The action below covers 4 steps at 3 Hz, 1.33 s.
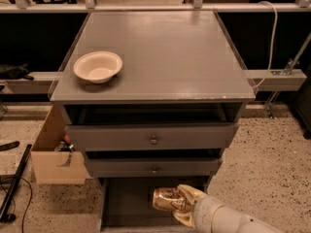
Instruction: Pick orange can from bottom drawer and place on counter
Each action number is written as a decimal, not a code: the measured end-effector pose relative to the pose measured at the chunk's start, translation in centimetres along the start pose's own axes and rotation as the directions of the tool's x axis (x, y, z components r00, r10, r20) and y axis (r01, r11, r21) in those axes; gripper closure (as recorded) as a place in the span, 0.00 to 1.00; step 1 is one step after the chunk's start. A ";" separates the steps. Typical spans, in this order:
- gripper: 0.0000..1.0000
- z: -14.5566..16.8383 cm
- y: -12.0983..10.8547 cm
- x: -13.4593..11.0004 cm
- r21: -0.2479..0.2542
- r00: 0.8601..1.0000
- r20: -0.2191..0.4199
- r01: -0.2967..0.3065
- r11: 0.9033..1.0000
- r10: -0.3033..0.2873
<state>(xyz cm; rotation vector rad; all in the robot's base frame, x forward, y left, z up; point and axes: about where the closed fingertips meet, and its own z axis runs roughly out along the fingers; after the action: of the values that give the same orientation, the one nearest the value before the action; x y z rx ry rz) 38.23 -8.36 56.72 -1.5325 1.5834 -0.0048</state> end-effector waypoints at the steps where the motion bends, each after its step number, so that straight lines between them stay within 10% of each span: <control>1: 1.00 -2.0 -5.1 -2.0 0.034 0.999 0.010 0.034 0.999 -0.034; 3: 1.00 -5.8 -18.2 -2.0 0.158 0.999 0.054 -0.002 0.987 -0.007; 4: 1.00 -5.9 -17.6 -2.3 0.156 0.998 0.066 -0.002 0.988 -0.008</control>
Offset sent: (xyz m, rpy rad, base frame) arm 0.1117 -0.0588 0.1522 0.0350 -0.1313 -0.0440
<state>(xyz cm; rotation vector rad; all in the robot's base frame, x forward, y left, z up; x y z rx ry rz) 48.38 -13.90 71.47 -1.3996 1.4927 -0.0769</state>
